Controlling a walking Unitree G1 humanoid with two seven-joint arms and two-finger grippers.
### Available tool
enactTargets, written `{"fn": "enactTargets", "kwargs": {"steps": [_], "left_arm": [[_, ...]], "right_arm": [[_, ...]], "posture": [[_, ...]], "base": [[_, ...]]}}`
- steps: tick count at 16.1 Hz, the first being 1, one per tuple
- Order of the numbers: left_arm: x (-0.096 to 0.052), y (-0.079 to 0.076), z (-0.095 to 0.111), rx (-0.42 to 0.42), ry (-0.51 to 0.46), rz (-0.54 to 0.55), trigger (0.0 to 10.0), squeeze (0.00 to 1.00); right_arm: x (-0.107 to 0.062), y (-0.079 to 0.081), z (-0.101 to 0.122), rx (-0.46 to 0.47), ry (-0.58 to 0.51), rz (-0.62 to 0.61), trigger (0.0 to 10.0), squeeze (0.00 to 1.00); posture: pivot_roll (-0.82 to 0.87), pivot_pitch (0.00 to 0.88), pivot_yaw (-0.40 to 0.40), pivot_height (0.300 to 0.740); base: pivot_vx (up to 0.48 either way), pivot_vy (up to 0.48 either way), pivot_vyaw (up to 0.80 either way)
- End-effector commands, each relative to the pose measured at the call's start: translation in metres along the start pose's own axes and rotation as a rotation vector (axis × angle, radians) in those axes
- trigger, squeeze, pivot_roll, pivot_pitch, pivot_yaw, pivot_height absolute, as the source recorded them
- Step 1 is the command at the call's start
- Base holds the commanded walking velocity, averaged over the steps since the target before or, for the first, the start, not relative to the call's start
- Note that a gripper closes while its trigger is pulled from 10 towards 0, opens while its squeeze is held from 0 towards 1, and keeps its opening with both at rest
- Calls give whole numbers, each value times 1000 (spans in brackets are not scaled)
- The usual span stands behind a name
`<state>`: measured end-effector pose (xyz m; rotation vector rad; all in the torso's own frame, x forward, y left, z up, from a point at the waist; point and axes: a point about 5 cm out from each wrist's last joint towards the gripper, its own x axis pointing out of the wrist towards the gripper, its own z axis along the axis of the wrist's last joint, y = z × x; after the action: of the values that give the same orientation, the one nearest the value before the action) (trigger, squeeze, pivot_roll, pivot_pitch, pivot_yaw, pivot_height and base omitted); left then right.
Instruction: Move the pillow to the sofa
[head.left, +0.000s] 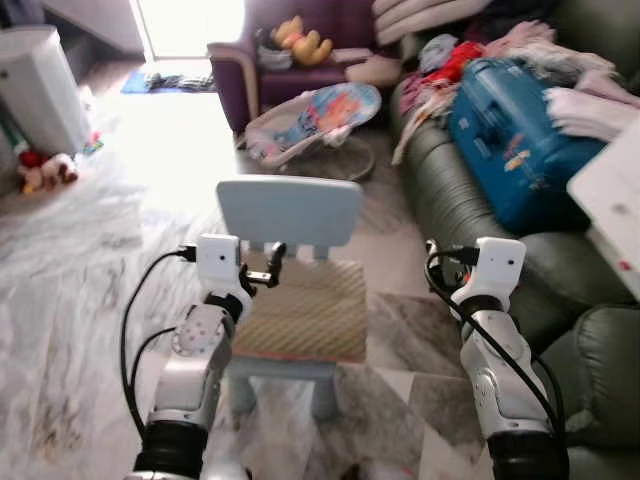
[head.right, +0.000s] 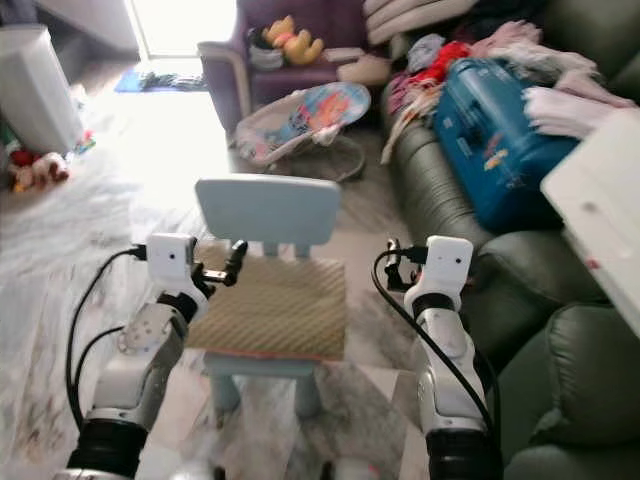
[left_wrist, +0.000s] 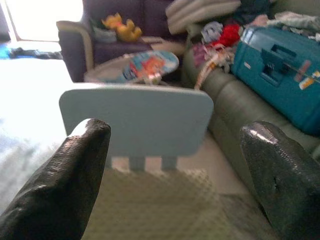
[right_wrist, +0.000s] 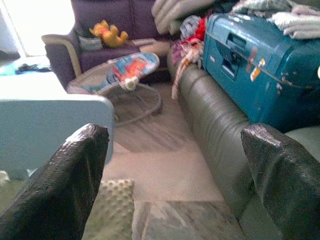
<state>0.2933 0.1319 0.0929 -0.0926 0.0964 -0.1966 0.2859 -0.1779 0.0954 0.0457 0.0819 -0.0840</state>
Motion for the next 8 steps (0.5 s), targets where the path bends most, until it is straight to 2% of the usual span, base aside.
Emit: {"fn": "enactTargets", "kwargs": {"steps": [1, 3, 5, 8], "left_arm": [[0, 11, 0, 19, 13, 49, 10000, 0], [0, 16, 1, 26, 17, 73, 10000, 0], [0, 18, 2, 43, 14, 81, 10000, 0], [2, 20, 3, 43, 16, 84, 10000, 0]], "right_arm": [[1, 9, 8, 9, -34, 42, 10000, 0], [1, 9, 8, 18, -28, 35, 10000, 0], [1, 11, 7, 25, -22, 54, 10000, 0], [2, 10, 6, 11, -20, 35, 10000, 0]], "posture": [[-44, 0, -35, 740], [-44, 0, -34, 740], [-42, 0, -33, 740], [-38, 0, -32, 740]], "base": [[0, 0, 444], [0, 0, 531], [0, 0, 0], [0, 0, 552]]}}
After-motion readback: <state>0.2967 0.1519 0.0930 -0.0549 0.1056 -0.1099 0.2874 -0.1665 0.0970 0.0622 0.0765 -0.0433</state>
